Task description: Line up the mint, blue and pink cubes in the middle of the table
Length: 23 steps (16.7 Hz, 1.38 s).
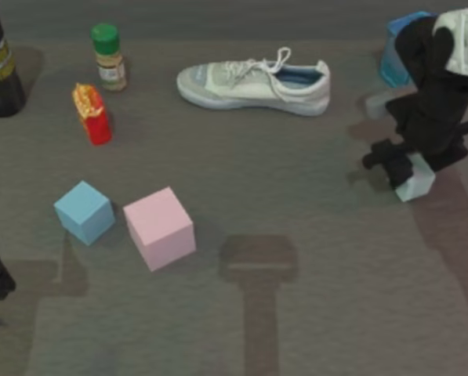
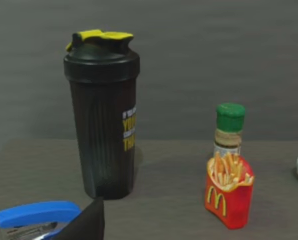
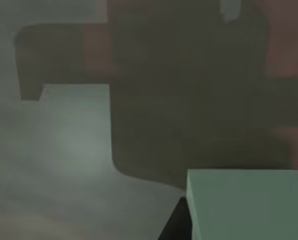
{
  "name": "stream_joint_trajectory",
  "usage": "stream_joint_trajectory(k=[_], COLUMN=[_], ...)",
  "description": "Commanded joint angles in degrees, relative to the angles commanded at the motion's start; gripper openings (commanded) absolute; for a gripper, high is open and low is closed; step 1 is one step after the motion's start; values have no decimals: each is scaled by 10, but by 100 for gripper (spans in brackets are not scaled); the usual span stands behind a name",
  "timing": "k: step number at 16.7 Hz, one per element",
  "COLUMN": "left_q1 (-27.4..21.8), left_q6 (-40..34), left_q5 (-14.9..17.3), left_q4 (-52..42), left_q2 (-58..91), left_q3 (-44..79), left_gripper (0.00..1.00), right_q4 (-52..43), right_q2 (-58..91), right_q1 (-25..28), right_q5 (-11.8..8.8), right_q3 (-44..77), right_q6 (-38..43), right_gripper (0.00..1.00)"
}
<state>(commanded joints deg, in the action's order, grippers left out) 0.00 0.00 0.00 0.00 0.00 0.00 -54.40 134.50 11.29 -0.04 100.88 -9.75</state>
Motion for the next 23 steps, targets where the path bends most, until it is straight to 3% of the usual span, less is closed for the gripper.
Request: stream_joint_trajectory(k=[5,12,15,23], left_q1=[0,0,0,0], left_q6=[0,0,0,0], left_q5=[0,0,0,0], left_q4=[0,0,0,0], left_q2=[0,0,0,0], left_q3=[0,0,0,0], left_gripper=[100,100,100,100], right_q4=[-100,-103,-98,-75], right_q2=[-35,-45,-70,-168], right_q1=[3,14,54,199], right_q5=[0,0,2,7], right_q3=[59,54,23,-106], right_q6=[0,22,95,395], right_gripper=[0,0,0,0])
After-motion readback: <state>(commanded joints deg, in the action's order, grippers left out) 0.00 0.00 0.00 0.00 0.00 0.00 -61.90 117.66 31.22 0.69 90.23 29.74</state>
